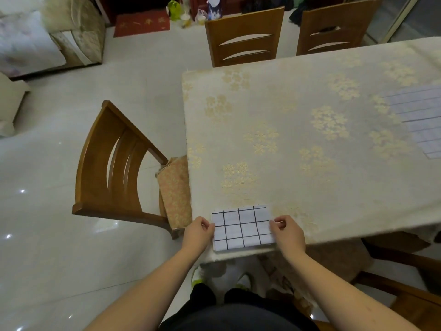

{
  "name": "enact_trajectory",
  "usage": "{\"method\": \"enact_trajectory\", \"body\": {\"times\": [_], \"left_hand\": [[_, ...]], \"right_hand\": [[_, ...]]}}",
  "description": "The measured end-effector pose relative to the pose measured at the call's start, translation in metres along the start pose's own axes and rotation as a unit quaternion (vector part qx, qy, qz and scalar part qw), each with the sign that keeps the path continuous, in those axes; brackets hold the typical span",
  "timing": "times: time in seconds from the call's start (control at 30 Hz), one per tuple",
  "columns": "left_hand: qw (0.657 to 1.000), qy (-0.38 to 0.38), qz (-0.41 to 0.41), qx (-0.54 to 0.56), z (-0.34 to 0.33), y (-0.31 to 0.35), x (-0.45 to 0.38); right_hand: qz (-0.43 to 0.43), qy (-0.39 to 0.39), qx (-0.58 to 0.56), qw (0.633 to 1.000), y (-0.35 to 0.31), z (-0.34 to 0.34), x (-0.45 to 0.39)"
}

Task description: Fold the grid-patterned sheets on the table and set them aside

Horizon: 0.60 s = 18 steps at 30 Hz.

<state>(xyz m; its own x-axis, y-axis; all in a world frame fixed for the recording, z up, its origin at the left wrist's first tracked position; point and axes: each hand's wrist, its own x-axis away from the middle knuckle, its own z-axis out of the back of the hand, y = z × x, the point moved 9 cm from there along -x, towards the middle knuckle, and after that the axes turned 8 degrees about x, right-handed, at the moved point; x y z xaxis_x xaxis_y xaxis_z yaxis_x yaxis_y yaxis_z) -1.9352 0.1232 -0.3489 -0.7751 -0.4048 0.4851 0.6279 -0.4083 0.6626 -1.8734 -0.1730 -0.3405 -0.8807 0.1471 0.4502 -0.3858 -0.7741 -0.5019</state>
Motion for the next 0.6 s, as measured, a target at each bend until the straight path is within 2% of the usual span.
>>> {"method": "enact_trajectory", "body": {"times": [0.2,0.43,0.6], "left_hand": [[0.996,-0.008,-0.048,-0.078,0.019,0.017,0.011],[0.982,0.027,-0.112,-0.148,0.062,0.023,0.035],[0.965,0.042,-0.113,-0.231,0.093,-0.001,0.050]], "right_hand": [[0.037,0.019,0.029,0.999,-0.026,-0.002,0.008],[0.161,-0.055,0.069,0.983,-0.103,-0.034,0.024],[0.249,-0.103,0.184,0.945,-0.157,-0.067,0.050]]}}
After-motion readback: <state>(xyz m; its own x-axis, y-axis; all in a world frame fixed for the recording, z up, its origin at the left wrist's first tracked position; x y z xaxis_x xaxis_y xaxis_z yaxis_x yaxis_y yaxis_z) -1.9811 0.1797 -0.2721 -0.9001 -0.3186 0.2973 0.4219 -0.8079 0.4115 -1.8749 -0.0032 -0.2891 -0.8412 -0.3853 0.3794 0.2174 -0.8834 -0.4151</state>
